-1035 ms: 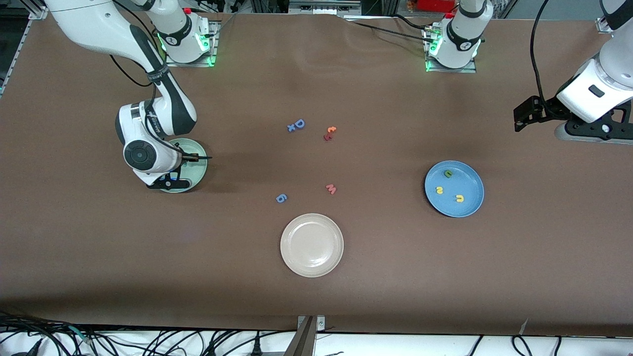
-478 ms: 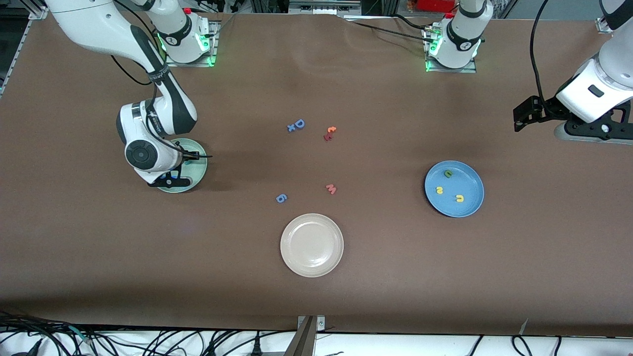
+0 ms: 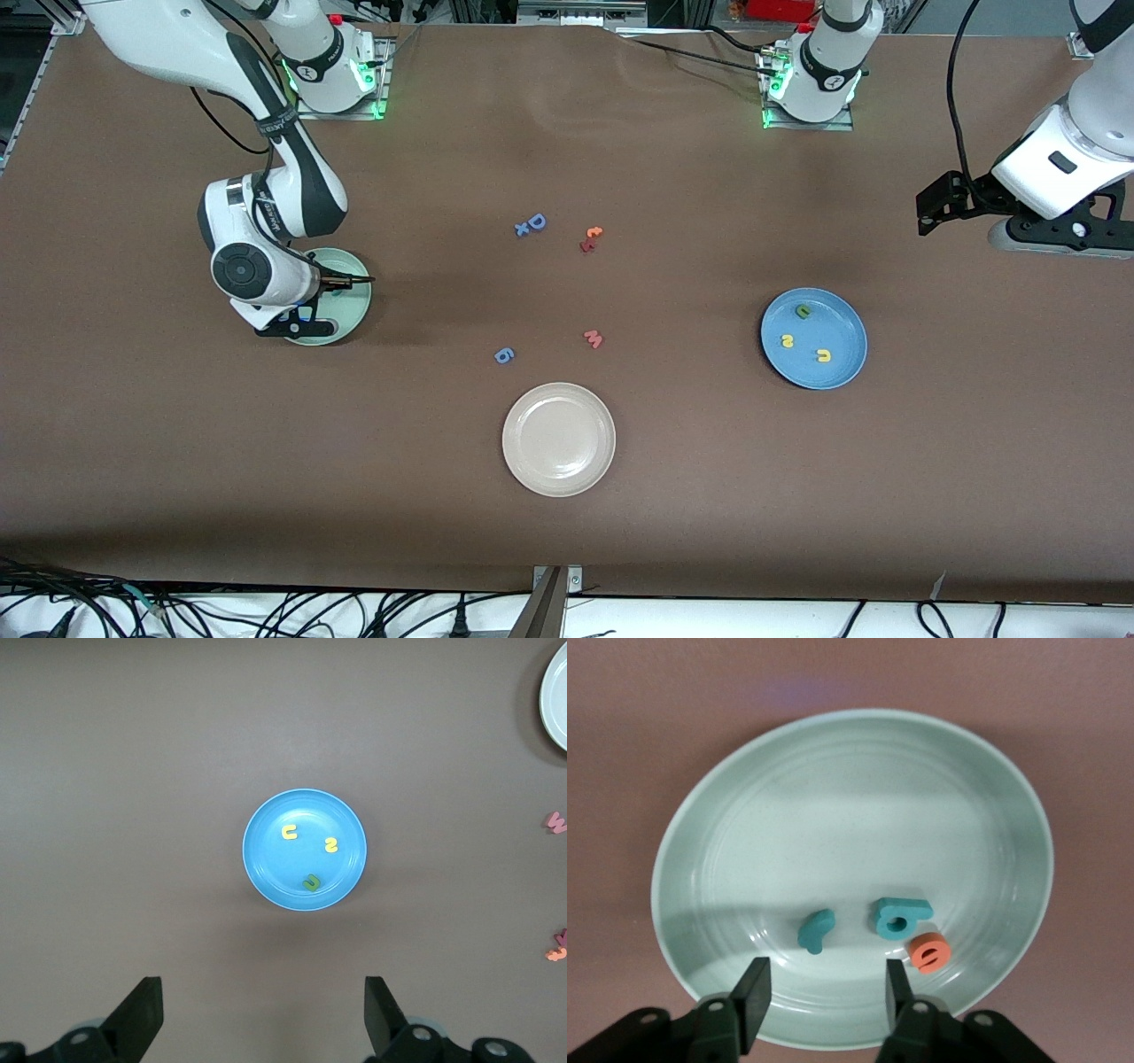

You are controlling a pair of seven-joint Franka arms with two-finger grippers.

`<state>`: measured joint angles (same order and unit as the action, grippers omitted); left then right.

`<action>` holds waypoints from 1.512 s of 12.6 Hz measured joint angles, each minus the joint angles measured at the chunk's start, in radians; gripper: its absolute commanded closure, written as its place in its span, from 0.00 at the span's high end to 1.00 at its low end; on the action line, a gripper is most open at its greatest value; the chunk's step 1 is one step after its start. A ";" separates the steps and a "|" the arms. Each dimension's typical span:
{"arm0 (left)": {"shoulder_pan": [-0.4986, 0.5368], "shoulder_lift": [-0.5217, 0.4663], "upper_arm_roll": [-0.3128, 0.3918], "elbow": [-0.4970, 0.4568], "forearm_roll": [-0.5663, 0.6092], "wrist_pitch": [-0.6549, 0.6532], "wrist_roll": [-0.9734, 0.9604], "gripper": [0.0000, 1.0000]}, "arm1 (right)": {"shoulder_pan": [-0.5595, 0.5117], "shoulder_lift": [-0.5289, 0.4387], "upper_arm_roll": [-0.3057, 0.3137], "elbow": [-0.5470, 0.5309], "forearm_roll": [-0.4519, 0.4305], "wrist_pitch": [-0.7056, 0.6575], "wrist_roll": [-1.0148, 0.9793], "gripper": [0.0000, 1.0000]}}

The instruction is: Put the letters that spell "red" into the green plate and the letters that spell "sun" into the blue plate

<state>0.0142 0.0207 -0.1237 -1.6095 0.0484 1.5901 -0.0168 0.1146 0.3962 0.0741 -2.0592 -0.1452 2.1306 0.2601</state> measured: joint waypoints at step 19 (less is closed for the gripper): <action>-0.001 0.000 -0.001 0.000 0.000 0.000 0.000 1.00 | 0.000 -0.035 -0.039 0.153 0.041 -0.044 0.000 0.99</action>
<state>0.0132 0.0207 -0.1250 -1.6095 0.0482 1.5902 -0.0168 0.1144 0.3609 0.0354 -1.9064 -0.1041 2.0863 0.2600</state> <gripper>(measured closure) 0.000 0.004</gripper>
